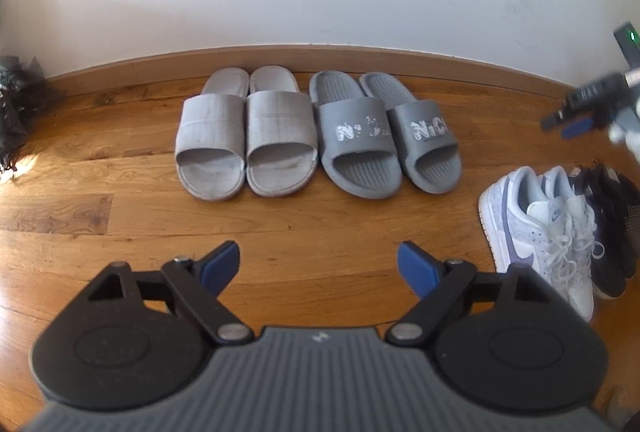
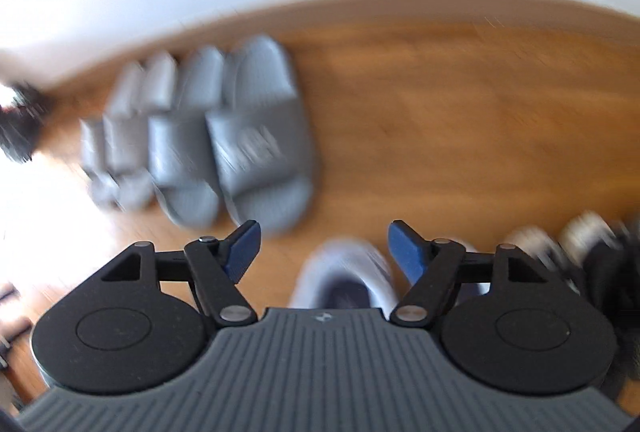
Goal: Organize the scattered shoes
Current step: 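Grasp both white Nike sneakers by their heels with the right gripper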
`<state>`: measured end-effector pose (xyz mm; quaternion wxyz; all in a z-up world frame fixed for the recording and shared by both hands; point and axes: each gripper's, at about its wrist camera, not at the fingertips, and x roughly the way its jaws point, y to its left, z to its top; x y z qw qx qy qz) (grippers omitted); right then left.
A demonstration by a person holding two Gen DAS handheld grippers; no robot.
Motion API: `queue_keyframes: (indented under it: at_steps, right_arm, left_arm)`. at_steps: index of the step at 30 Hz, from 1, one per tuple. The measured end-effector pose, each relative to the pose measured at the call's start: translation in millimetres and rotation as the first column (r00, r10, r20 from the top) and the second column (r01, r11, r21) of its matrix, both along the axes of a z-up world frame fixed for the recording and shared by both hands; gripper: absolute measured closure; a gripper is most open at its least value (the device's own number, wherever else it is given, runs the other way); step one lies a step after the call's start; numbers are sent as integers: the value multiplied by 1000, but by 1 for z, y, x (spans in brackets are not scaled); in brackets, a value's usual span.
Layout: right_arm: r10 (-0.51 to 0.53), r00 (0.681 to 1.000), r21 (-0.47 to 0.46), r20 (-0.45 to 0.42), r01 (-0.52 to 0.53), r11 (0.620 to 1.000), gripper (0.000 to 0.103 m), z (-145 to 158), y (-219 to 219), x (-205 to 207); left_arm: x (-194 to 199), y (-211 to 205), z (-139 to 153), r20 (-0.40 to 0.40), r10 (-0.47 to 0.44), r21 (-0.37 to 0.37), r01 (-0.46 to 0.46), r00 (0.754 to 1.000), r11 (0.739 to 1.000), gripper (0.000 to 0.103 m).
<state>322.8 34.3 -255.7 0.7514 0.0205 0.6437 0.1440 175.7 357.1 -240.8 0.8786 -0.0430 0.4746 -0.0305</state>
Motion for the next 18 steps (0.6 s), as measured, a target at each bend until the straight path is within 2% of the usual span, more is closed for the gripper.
queue_keyframes:
  at_steps: [5,9,10,11,14,18]
  right_arm:
    - [-36,999,-85,-39,32,996,26,-40,-5,-27]
    - [-35,999,-148,-23,31,989,26,-71,3,-34]
    - [-29,1000,-166,-6,28,986,34,-81,5,-36]
    - [-34,999,-182,14,36,983,57,-89,5,-37]
    - [-82,996,-220,37,88,971,68,-86,8,-41]
    - [-124,991,-203,58,134,970,69,-71,2,-40]
  left_arm:
    - [-8,-12,7,8,-31,18,30,1000,999,17]
    - [-15,-13,13,14,-22,29,22,1000,999,17]
    - [-17,-13,14,15,-18,31,18,1000,999,17]
    - [-16,-13,14,16,-17,33,16,1000,999,17]
    - [-19,-14,17,23,-17,32,17,1000,999,17]
    - [-19,-15,17,21,-19,28,19,1000,999,17]
